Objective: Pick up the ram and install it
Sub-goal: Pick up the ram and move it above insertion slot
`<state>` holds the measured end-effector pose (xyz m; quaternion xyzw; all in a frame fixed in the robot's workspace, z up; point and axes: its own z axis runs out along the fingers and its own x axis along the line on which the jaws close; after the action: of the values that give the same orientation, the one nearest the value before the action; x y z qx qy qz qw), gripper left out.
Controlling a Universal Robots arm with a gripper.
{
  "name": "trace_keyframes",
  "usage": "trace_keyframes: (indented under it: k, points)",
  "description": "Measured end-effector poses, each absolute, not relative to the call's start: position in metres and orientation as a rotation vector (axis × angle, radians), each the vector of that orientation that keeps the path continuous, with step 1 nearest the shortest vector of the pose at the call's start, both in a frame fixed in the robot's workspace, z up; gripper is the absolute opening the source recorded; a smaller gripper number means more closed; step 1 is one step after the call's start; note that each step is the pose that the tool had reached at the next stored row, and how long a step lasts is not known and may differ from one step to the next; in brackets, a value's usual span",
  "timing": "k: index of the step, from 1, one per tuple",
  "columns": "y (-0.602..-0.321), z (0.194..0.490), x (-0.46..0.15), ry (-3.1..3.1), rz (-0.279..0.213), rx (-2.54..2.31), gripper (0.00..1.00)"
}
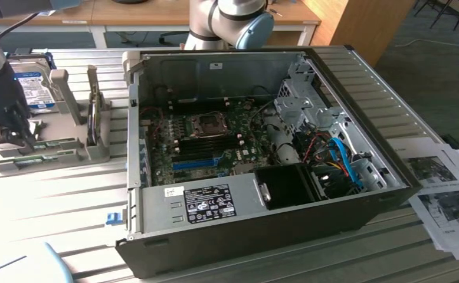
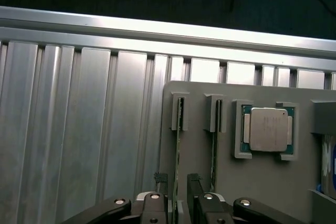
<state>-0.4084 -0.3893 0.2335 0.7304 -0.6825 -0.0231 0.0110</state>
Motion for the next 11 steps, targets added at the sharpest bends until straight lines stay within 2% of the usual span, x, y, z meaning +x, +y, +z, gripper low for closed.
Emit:
trace_keyframes:
  k: [11]
  points:
    - [-0.389, 0.222, -0.408, -2.129, -0.072, 2.279, 0.28]
